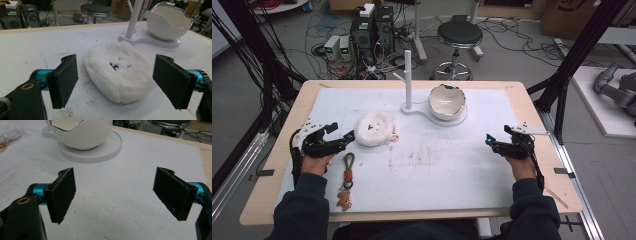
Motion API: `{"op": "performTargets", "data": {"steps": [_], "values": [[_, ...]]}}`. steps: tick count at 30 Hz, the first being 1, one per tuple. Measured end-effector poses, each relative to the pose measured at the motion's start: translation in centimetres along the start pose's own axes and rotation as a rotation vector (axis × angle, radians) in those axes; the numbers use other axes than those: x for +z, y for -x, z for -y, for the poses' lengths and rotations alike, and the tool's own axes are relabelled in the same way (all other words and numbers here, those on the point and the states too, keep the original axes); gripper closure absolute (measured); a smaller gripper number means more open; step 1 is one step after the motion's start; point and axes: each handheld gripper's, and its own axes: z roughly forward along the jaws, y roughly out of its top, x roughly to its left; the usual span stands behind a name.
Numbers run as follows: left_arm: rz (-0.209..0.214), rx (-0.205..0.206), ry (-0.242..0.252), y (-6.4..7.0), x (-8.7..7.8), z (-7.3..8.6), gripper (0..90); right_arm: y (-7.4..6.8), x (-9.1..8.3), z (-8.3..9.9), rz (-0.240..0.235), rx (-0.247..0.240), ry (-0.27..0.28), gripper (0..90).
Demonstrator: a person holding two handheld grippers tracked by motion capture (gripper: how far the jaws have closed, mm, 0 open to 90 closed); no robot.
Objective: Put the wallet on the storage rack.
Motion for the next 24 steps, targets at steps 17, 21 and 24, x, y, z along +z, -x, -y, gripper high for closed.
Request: {"op": "performTargets", "data": {"steps": [17, 21, 24], "values": [[-0.029, -0.058, -0.192, 0.8, 4.7, -0.3, 25.2, -0.7, -0.2, 0.3, -0.032, -0.011, -0.026, 18.7], [-0.035, -0.054, -0.268, 0.8, 6.2, 0.0, 25.3, -1.1, -0.4, 0.3, -0.036, -0.002, -0.022, 18.7], [-0.045, -0.046, -0.305, 0.9, 6.8, 0.0, 28.8, -1.5, -0.5, 0.2, -0.043, -0.007, -0.02, 18.8]]}}
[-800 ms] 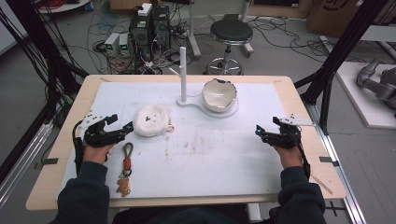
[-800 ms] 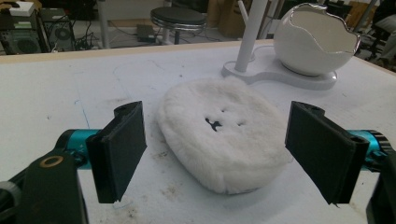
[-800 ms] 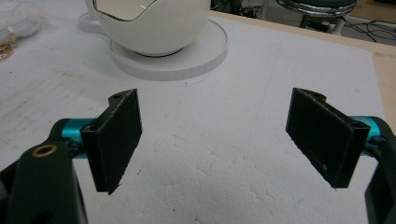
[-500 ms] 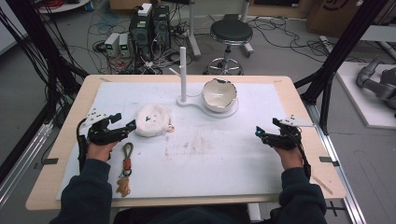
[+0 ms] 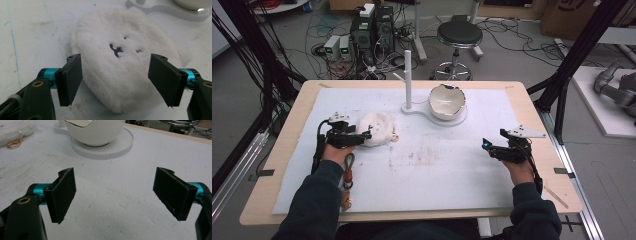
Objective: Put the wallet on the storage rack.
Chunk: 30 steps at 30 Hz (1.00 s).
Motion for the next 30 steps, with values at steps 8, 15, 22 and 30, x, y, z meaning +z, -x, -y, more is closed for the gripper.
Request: {"op": "performTargets", "data": {"steps": [8, 15, 22, 30], "values": [[0.027, -0.052, -0.091, -0.3, 1.1, 0.3, 36.7, -0.5, 0.4, -0.2, -0.011, -0.013, -0.008, 18.9], [0.108, -0.002, -0.003, 0.3, 0.0, -0.1, 78.4, -1.0, 0.7, -0.2, -0.032, -0.022, -0.022, 19.0], [0.253, 0.14, 0.155, 2.9, -1.3, -1.0, 80.6, -1.2, 1.1, -0.3, -0.071, -0.017, -0.028, 19.1], [0.387, 0.236, 0.236, 5.3, -2.1, -1.4, 81.0, -2.6, 2.7, -1.1, -0.236, -0.002, -0.008, 23.7]]}}
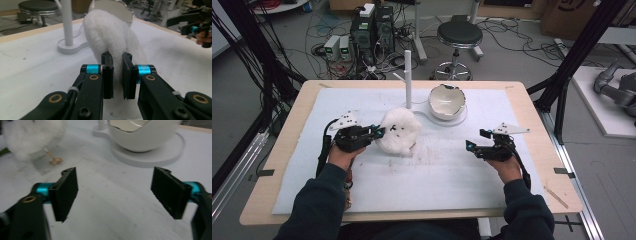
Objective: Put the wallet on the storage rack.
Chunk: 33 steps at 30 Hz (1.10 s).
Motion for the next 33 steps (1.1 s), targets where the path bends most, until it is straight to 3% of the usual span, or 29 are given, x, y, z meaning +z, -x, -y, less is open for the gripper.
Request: {"op": "performTargets", "data": {"steps": [1, 4, 5, 8, 9, 10, 11, 12, 13, 14, 15, 17, 18, 20, 22, 25, 27, 30, 31, 32, 33], "values": [[0.018, 0.006, 0.003, 0.2, 0.1, 0.0, 81.0, -0.5, 0.8, -0.4, -0.058, -0.013, -0.005, 27.0], [0.057, 0.032, 0.006, 0.7, 0.6, 0.0, 81.0, -1.0, 1.6, -0.7, -0.089, -0.03, -0.014, 27.0], [0.07, 0.043, 0.003, 1.0, 0.8, 0.0, 81.0, -1.5, 2.7, -1.1, -0.134, -0.041, -0.03, 27.8], [0.113, 0.07, -0.001, 1.7, 1.4, 0.1, 81.0, -1.9, 3.6, -1.5, -0.17, -0.042, -0.036, 31.5], [0.127, 0.073, 0.0, 1.9, 1.6, 0.1, 81.0, -2.3, 4.5, -1.9, -0.224, -0.044, -0.046, 34.0], [0.155, 0.094, 0.0, 2.4, 2.0, 0.1, 80.9, -2.5, 5.1, -2.1, -0.249, -0.038, -0.052, 34.0], [0.155, 0.094, 0.0, 2.4, 2.0, 0.1, 80.9, -2.7, 5.5, -2.3, -0.278, -0.033, -0.053, 34.0], [0.169, 0.1, -0.005, 2.6, 2.2, 0.1, 80.9, -2.7, 5.5, -2.3, -0.278, -0.033, -0.053, 34.0], [0.188, 0.107, -0.011, 2.9, 2.5, 0.2, 80.9, -3.1, 6.4, -2.7, -0.346, -0.015, -0.052, 33.9], [0.188, 0.107, -0.011, 2.9, 2.5, 0.2, 80.9, -3.1, 6.4, -2.7, -0.346, -0.015, -0.052, 33.9], [0.209, 0.107, -0.021, 3.1, 2.7, 0.3, 80.9, -3.6, 7.0, -3.0, -0.4, -0.008, -0.041, 34.0], [0.219, 0.103, -0.028, 3.2, 2.8, 0.3, 80.9, -3.7, 7.2, -3.0, -0.42, 0.0, -0.043, 34.3], [0.228, 0.102, -0.033, 3.2, 2.9, 0.4, 80.9, -4.2, 7.9, -3.2, -0.469, -0.003, -0.066, 40.9], [0.238, 0.097, -0.032, 3.3, 3.0, 0.4, 80.8, -4.3, 8.1, -3.1, -0.48, -0.011, -0.07, 45.8], [0.232, 0.093, -0.044, 3.2, 3.0, 0.4, 80.6, -4.8, 8.4, -3.2, -0.469, -0.045, -0.099, 61.8], [0.196, 0.006, -0.054, 2.6, 3.0, 0.5, 70.8, -4.5, 8.0, -3.3, -0.461, -0.073, -0.086, 75.3], [0.164, -0.048, -0.07, 2.1, 3.1, 0.6, 54.4, -4.4, 7.4, -3.5, -0.436, -0.094, -0.064, 77.2], [0.171, -0.099, -0.111, 1.8, 3.3, 0.9, 43.0, -4.1, 6.7, -3.8, -0.415, -0.09, -0.019, 77.7], [0.183, -0.095, -0.117, 1.8, 3.4, 0.9, 43.5, -4.0, 6.4, -3.8, -0.425, -0.065, 0.016, 77.6], [0.187, -0.092, -0.12, 1.9, 3.5, 1.0, 43.5, -4.0, 6.4, -3.8, -0.425, -0.065, 0.016, 77.6], [0.186, -0.07, -0.121, 2.2, 3.6, 1.0, 53.4, -4.2, 6.3, -3.9, -0.426, -0.073, 0.025, 77.5]]}}
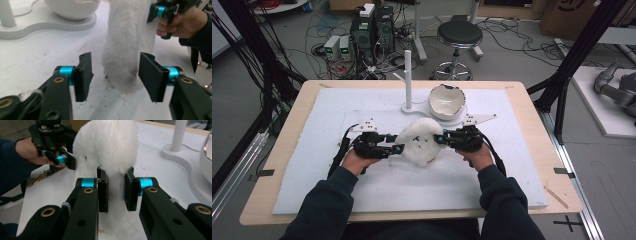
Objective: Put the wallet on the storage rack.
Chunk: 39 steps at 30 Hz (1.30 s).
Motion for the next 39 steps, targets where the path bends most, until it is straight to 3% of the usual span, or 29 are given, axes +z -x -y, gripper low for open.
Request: {"op": "performTargets", "data": {"steps": [1, 2, 3, 5, 6, 9, 12, 13, 14, 15, 16, 17, 18, 19, 21, 23, 25, 26, 29, 30, 32, 34, 39], "values": [[-0.001, 0.031, -0.002, 0.2, 0.0, 0.0, 67.5, -0.2, 0.1, 0.0, -0.007, -0.015, -0.008, 77.1], [-0.001, 0.059, -0.002, 0.4, 0.0, 0.0, 67.5, -0.2, 0.1, 0.0, -0.007, -0.015, -0.008, 77.1], [-0.014, 0.097, -0.008, 0.6, 0.0, -0.1, 74.0, -0.4, 0.4, 0.0, 0.001, -0.04, -0.031, 71.2], [0.031, 0.15, 0.006, 0.8, -0.3, -0.1, 76.5, -0.2, 0.4, 0.1, -0.004, -0.027, -0.024, 55.1], [0.031, 0.15, 0.006, 0.8, -0.3, -0.1, 77.1, -0.1, 0.4, 0.1, 0.001, -0.028, -0.02, 50.8], [0.076, 0.181, -0.002, 1.2, 0.0, -0.1, 77.2, 0.1, 0.6, 0.2, -0.008, -0.038, -0.024, 47.8], [0.092, 0.186, -0.01, 1.3, 0.2, 0.0, 77.2, 0.1, 0.8, 0.3, -0.027, -0.038, -0.041, 51.2], [0.086, 0.191, -0.012, 1.3, 0.2, 0.0, 76.9, 0.1, 0.8, 0.3, -0.065, -0.048, -0.053, 66.8], [0.077, 0.185, -0.013, 1.3, 0.2, 0.0, 76.9, 0.1, 0.8, 0.3, -0.065, -0.048, -0.053, 66.8], [0.044, 0.158, -0.009, 1.1, 0.1, 0.0, 76.0, 0.1, 0.7, 0.3, -0.073, -0.05, -0.057, 72.7], [0.024, 0.129, -0.005, 0.9, 0.1, -0.1, 66.0, 0.0, 0.4, 0.2, -0.094, -0.055, -0.046, 75.7], [0.003, 0.103, -0.002, 0.7, 0.0, -0.2, 66.0, 0.0, 0.4, 0.2, -0.094, -0.055, -0.046, 75.7], [-0.034, 0.066, -0.001, 0.5, -0.1, -0.3, 53.2, -0.1, 0.1, 0.0, -0.061, -0.072, -0.034, 76.7], [-0.057, 0.043, -0.001, 0.3, -0.1, -0.3, 47.3, -0.2, 0.0, 0.0, -0.052, -0.075, -0.028, 76.8], [-0.111, 0.01, 0.01, -0.2, -0.6, -0.3, 44.4, -0.2, -0.3, -0.2, -0.034, -0.08, -0.028, 76.8], [-0.149, 0.0, 0.04, -0.6, -1.4, -0.5, 43.9, -0.1, -1.3, -0.6, 0.035, -0.109, -0.001, 76.8], [-0.188, -0.008, 0.083, -0.9, -2.3, -0.7, 42.7, -0.2, -1.6, -0.7, 0.054, -0.113, 0.005, 76.8], [-0.203, -0.014, 0.099, -1.0, -2.6, -0.8, 39.2, -0.2, -2.3, -1.1, 0.102, -0.135, 0.016, 76.8], [-0.252, -0.021, 0.14, -1.6, -3.9, -0.8, 36.7, -0.2, -3.1, -1.6, 0.141, -0.147, 0.032, 76.8], [-0.264, -0.025, 0.15, -1.7, -4.2, -0.8, 35.2, 0.0, -3.8, -2.2, 0.177, -0.166, 0.038, 76.9], [-0.309, -0.019, 0.159, -2.3, -5.2, -0.7, 34.1, 0.1, -4.3, -2.7, 0.201, -0.177, 0.041, 77.1], [-0.344, -0.025, 0.168, -2.8, -6.0, -0.6, 28.6, 0.2, -5.3, -4.1, 0.253, -0.203, 0.053, 77.4], [-0.391, -0.045, 0.187, -3.9, -7.6, -0.1, 26.7, 0.3, -6.2, -6.5, 0.308, -0.254, 0.042, 77.7]]}}
